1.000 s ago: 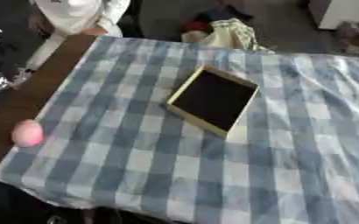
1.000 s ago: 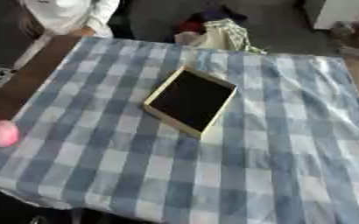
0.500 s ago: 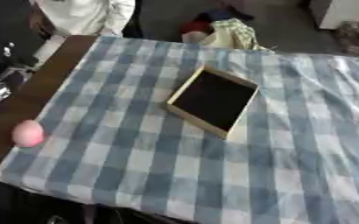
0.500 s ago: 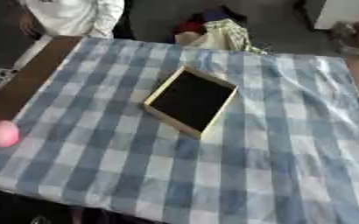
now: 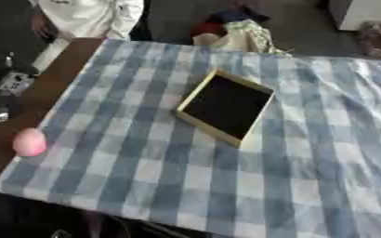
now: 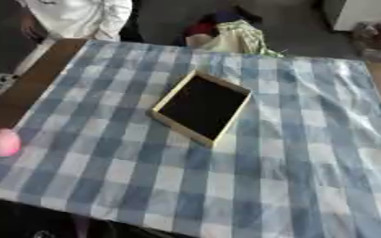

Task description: Pick up objects on the table and place them in the box.

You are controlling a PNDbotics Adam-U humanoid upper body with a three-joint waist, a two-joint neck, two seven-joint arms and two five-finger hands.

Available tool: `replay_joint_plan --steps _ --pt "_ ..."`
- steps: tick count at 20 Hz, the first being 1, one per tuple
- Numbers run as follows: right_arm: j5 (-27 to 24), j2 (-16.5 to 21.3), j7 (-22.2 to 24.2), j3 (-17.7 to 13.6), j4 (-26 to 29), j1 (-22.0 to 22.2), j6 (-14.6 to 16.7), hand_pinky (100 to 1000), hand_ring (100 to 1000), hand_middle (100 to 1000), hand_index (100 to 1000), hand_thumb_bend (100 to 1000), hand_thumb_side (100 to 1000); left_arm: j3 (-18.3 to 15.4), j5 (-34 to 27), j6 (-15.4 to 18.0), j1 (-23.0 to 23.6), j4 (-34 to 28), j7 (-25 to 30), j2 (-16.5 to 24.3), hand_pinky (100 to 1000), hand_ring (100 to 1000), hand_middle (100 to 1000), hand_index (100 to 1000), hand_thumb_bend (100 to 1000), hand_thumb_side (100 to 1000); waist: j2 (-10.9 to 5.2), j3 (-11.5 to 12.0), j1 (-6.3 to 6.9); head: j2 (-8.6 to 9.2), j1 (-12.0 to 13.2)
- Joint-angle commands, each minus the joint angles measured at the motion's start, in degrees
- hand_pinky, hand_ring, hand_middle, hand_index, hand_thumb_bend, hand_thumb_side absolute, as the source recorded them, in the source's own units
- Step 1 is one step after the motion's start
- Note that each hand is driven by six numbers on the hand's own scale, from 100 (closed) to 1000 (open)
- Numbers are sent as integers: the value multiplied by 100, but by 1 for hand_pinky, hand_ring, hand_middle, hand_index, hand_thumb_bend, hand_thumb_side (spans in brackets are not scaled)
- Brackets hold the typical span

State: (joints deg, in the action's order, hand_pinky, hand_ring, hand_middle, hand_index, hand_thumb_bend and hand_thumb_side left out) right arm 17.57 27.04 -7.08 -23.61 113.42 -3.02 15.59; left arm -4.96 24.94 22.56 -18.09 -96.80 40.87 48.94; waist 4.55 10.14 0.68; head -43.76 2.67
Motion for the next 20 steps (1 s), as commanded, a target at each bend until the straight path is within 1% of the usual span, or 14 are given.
replay_joint_plan --steps 1,4,6,8,12,14,17,20 --pt "26 196 13 -40 117 -37 4 784 593 683 732 100 899 -8 270 253 -4 -23 225 306 748 828 762 885 441 632 -49 7 19 -36 -3" --pt "23 197 19 -35 117 -39 4 784 593 683 731 100 899 31 519 285 56 33 128 329 756 837 779 902 479 469 -45 12 21 -36 5" --pt "21 196 23 -33 117 -42 6 784 593 683 731 100 899 54 666 311 92 68 61 332 762 842 786 911 491 436 -43 12 24 -36 10" --pt "18 196 24 -32 117 -46 6 784 594 683 731 100 899 75 820 329 121 117 12 341 772 850 796 921 529 404 -42 13 29 -36 21" --pt "15 195 30 -29 117 -53 9 784 594 683 731 100 899 117 1198 351 172 240 -72 344 779 858 809 935 576 360 -38 12 39 -36 38" --pt "14 194 32 -29 117 -57 11 784 594 683 731 100 899 145 1375 366 197 310 -125 332 779 858 809 936 572 323 -35 7 39 -36 46" --pt "12 194 33 -25 117 -59 10 784 594 683 731 100 899 178 1529 384 223 450 -184 313 775 855 803 934 553 232 -32 0 36 -36 57" --pt "11 186 32 -26 117 -57 7 784 594 683 731 100 899 191 1582 385 250 608 -226 295 762 846 802 932 525 187 -32 0 34 -36 68"
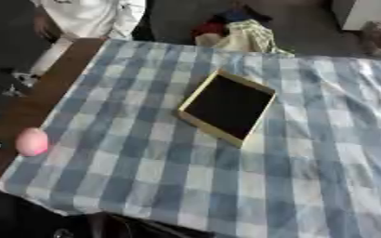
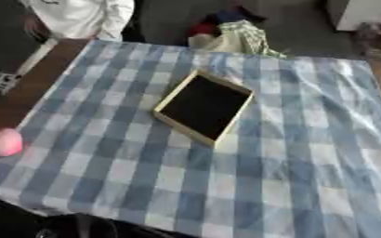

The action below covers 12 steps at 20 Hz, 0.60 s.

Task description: Pick up objects on the table and place them in the box.

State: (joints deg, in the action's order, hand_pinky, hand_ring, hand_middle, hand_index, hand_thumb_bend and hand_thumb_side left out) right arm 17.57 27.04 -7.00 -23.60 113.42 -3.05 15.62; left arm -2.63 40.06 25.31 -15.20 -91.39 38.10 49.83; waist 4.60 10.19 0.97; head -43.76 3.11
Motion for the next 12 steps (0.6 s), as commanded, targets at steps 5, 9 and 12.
replay_joint_plan --steps 5,9,12 --pt "12 182 21 -29 117 -48 4 784 594 682 731 100 899 -52 124 87 34 282 49 183 750 841 813 934 500 211 -34 0 -1 -36 32" --pt "9 171 24 -30 117 -42 1 784 594 682 731 100 899 -81 257 18 92 508 33 154 743 840 818 912 527 213 -30 1 3 -36 45" --pt "6 166 26 -31 117 -40 3 783 594 682 731 100 899 -99 332 -15 124 716 -52 93 729 830 817 915 480 225 -29 -10 1 -36 57"
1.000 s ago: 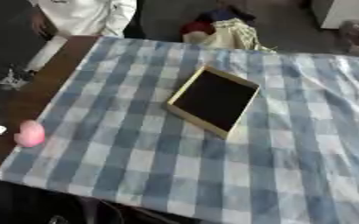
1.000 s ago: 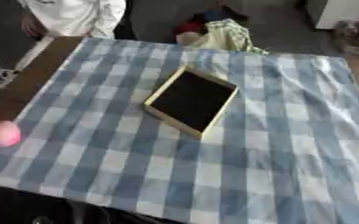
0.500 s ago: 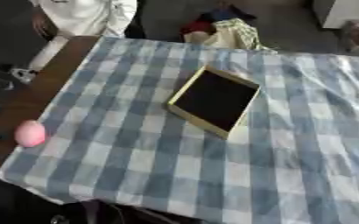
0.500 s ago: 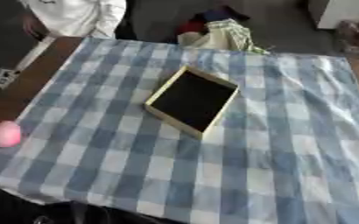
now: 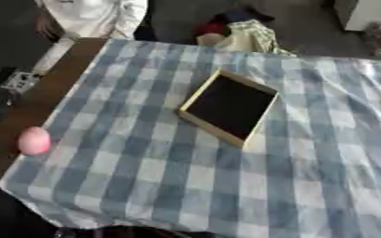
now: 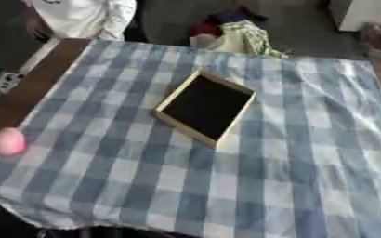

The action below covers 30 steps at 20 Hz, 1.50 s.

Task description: Pick up objects on the table and place them in the box.

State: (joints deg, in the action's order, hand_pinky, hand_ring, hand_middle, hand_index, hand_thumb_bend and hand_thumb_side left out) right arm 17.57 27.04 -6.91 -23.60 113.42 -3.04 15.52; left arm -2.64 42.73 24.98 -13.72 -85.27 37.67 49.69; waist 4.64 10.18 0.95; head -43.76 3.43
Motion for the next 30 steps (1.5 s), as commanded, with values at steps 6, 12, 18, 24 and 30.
replay_joint_plan --steps 6,12,18,24,30 --pt "-5 147 38 -27 117 -47 12 783 593 681 731 100 900 -110 107 -3 -36 514 -149 -8 721 829 828 914 459 212 -28 -40 -11 -36 50" --pt "-25 129 56 -22 117 -45 13 783 593 680 730 100 900 -134 205 -42 -123 682 -484 -148 700 827 833 913 408 106 -24 -69 -27 -36 81" --pt "-47 113 81 -10 117 -53 17 782 592 679 730 100 900 -82 241 -99 -244 774 -740 -183 699 835 841 914 403 120 -10 -87 -26 -36 110" --pt "-70 102 102 -5 117 -60 18 782 592 678 730 100 900 22 327 -110 -461 1184 -627 -249 697 836 845 913 386 153 -2 -122 -29 -36 132" --pt "-93 86 125 5 117 -70 25 782 591 678 730 100 901 131 440 -56 -667 1479 -694 -388 690 833 841 906 358 162 7 -157 -36 -36 166"
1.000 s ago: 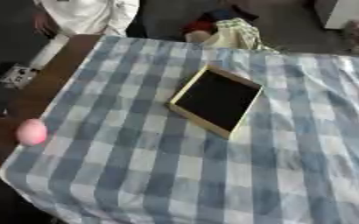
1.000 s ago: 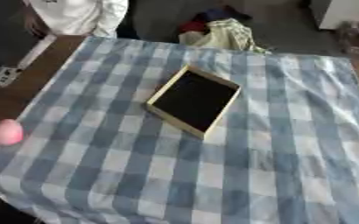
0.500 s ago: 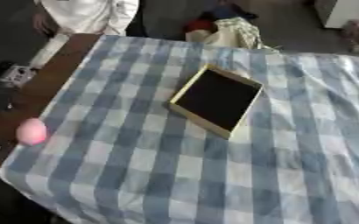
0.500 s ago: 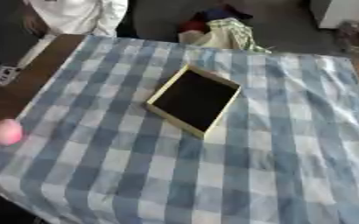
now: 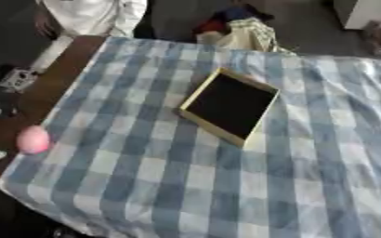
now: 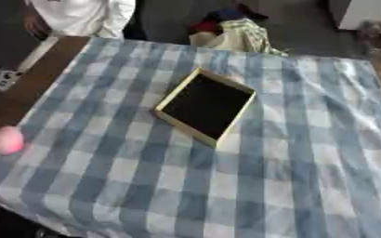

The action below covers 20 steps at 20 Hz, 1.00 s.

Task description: Pick up objects on the table and place them in the box.

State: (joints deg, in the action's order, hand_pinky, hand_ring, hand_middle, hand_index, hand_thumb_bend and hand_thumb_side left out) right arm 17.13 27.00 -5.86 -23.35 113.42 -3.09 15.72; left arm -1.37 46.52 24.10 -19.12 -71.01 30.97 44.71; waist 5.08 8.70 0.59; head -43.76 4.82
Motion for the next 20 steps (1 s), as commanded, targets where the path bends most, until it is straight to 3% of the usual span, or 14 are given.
replay_joint_plan --steps 1,7,10,13,20 --pt "-52 88 24 -19 117 -65 6 782 592 678 730 100 901 18 74 39 -149 97 -28 84 689 832 839 905 350 169 -34 -13 0 -36 30" --pt "-65 83 36 -19 117 -78 4 782 592 678 730 100 901 68 96 119 -221 288 33 -4 639 801 777 855 312 160 -22 -28 -1 -36 22" --pt "-72 72 44 -16 117 -88 -2 781 592 678 730 100 901 77 180 163 -233 328 -14 -5 554 736 696 787 352 114 -19 -31 5 -36 36" --pt "-73 78 49 -20 117 -86 -9 783 592 678 730 100 902 63 255 216 -220 352 -177 -18 489 668 634 738 307 108 -17 -37 2 -36 21" --pt "-64 94 48 -21 117 -85 -26 782 593 678 730 100 902 -38 -121 242 -229 243 -110 72 467 644 610 722 260 102 -25 -14 13 -36 28"
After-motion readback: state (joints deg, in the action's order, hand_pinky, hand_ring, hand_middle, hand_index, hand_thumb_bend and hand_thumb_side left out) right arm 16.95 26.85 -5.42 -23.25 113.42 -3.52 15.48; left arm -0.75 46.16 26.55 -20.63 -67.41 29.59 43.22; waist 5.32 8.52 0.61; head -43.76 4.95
